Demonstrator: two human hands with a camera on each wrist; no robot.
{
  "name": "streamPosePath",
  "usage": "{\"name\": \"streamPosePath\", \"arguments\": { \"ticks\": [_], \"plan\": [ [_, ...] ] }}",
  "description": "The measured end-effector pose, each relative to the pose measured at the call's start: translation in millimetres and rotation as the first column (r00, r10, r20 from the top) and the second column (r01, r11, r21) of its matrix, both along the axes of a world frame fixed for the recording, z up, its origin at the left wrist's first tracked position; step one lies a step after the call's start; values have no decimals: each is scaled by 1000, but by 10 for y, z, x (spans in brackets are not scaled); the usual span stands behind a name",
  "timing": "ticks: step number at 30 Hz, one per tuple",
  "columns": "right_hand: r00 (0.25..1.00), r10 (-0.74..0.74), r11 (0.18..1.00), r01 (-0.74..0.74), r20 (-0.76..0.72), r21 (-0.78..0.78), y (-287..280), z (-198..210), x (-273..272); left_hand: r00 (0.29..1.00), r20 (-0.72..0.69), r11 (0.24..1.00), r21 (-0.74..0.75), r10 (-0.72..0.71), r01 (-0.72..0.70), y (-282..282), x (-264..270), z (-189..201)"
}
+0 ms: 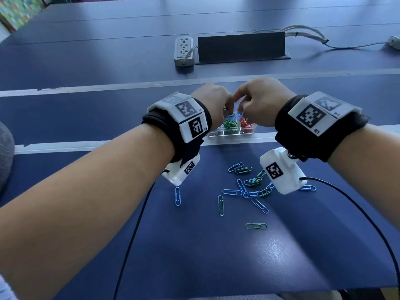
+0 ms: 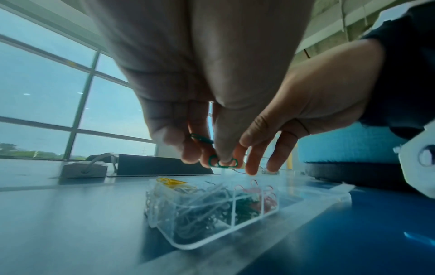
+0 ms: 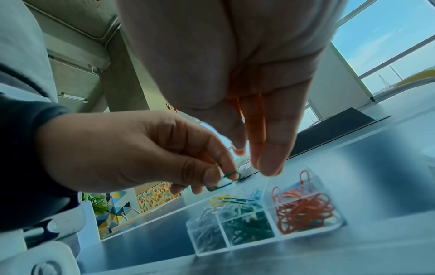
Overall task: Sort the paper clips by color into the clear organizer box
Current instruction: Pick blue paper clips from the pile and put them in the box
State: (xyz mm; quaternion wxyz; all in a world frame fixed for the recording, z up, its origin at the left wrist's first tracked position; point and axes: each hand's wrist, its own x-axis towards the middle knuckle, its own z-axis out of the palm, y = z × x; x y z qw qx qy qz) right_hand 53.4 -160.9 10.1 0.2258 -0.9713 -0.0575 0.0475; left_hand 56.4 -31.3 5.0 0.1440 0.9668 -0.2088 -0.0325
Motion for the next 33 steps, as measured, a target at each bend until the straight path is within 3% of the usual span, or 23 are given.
{"name": "streamPosePath", "arguments": {
  "ticks": [9, 15, 19, 24, 29, 33],
  "plan": [
    [1000, 3, 1000, -3, 9, 23, -144, 21, -175, 995, -37, 990, 105, -91, 95, -157, 38, -40],
    [1000, -3, 1000, 3, 10, 15, -178, 12, -197, 993, -66, 994, -52, -99, 96, -72, 8, 3],
    [1000, 10, 1000, -10, -16, -11, -174, -10, -205, 989, -102, 993, -68, -107, 100, -32, -21, -15],
    [1000, 16, 1000, -16, -12, -9, -177, -25, -214, 997, -64, 985, -169, -46, 35, 26, 24, -77],
    [1000, 17, 999, -17, -19, -30, -176, -53, -211, 999, 14, 992, 114, -50, 48, 98, 102, -92],
    [999, 34, 998, -35, -21, -61, -165, -79, -213, 994, -10, 976, 189, -112, 112, 61, 82, -97]
  ]
}}
